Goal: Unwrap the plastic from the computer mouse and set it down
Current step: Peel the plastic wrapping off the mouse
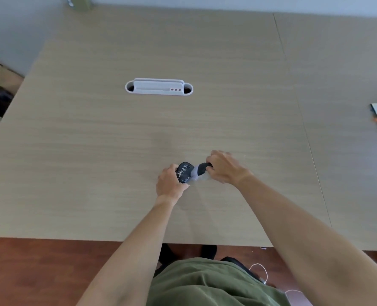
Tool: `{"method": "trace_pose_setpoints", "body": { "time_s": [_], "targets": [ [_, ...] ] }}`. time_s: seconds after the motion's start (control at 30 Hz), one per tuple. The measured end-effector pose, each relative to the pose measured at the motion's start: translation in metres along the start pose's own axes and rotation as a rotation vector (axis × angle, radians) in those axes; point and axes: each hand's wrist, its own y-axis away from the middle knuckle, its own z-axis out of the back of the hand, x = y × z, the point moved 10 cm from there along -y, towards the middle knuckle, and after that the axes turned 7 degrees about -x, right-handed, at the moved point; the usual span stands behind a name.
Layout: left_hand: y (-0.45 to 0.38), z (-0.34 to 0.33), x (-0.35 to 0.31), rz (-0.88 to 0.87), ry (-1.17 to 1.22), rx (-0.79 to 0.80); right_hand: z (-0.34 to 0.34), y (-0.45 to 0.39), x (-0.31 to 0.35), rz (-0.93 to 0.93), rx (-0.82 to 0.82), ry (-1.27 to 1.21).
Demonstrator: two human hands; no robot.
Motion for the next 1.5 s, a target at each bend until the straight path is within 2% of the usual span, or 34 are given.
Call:
{"method": "trace_pose_setpoints", "body": {
  "time_s": [0.07, 0.17, 0.27, 0.47, 0.57, 0.67, 0.77, 0.97, 1.03, 1.2, 1.33, 1.5],
  "targets": [
    [0.000, 0.000, 0.000, -0.002, 0.005, -0.004, 0.006, -0.006, 0.012, 0.022, -0.036, -0.060],
    [0.002, 0.002, -0.001, 0.004, 0.021, -0.011, -0.001, -0.012, 0.033, 0.065, 0.013, -0.125],
    [0.002, 0.005, -0.001, 0.010, 0.019, -0.014, -0.009, -0.009, 0.037, 0.083, 0.051, -0.059],
    [0.003, 0.007, -0.002, -0.017, 0.034, -0.027, -0.011, 0.002, -0.004, 0.018, 0.063, 0.154],
    [0.005, 0.008, -0.003, -0.030, 0.049, -0.055, -0.001, -0.001, 0.002, 0.005, 0.010, 0.011],
    [0.007, 0.008, -0.002, -0.015, 0.081, -0.068, -0.005, -0.009, 0.028, 0.028, 0.048, -0.093],
    [0.006, 0.010, -0.001, -0.012, 0.095, -0.047, -0.013, -0.011, 0.042, 0.078, 0.074, -0.025],
    [0.003, 0.014, 0.004, -0.074, 0.034, -0.019, -0.015, -0.002, 0.006, 0.033, 0.072, 0.236],
    [0.002, 0.014, 0.006, -0.071, 0.030, 0.001, -0.010, -0.004, 0.005, 0.021, 0.045, 0.236],
    [0.000, 0.013, 0.000, -0.085, -0.010, 0.065, -0.005, -0.016, 0.032, 0.048, 0.000, 0.030],
    [-0.001, 0.012, -0.002, -0.111, -0.078, 0.114, -0.016, -0.014, 0.037, 0.079, 0.040, 0.130],
    [-0.002, 0.015, -0.005, -0.124, -0.088, 0.126, -0.018, 0.000, -0.002, 0.018, 0.094, 0.335]
  ]
}}
